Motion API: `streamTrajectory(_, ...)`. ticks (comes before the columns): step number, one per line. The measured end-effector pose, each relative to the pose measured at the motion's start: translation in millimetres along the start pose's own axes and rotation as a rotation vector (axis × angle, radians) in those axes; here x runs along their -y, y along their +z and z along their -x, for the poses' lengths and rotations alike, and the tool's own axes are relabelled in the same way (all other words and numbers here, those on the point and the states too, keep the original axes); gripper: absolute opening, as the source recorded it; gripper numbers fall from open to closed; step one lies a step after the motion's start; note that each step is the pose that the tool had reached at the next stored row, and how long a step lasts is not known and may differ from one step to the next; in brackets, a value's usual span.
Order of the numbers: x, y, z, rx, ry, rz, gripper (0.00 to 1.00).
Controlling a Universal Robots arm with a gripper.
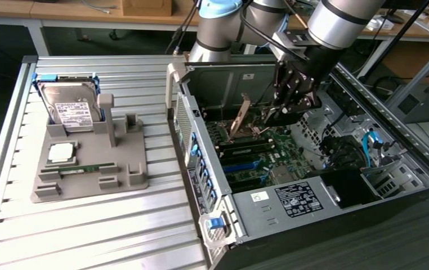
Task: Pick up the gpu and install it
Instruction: 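Insert the gpu into the slot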
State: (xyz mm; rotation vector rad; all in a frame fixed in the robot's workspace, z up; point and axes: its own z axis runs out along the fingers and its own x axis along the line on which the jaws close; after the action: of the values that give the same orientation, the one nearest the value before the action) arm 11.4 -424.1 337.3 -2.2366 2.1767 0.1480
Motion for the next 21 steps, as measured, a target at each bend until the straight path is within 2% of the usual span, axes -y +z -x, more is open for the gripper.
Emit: streamTrajectory(21, -2.7, 3.5, -3.5, 0.0000, 0.000, 0.0000, 0.27)
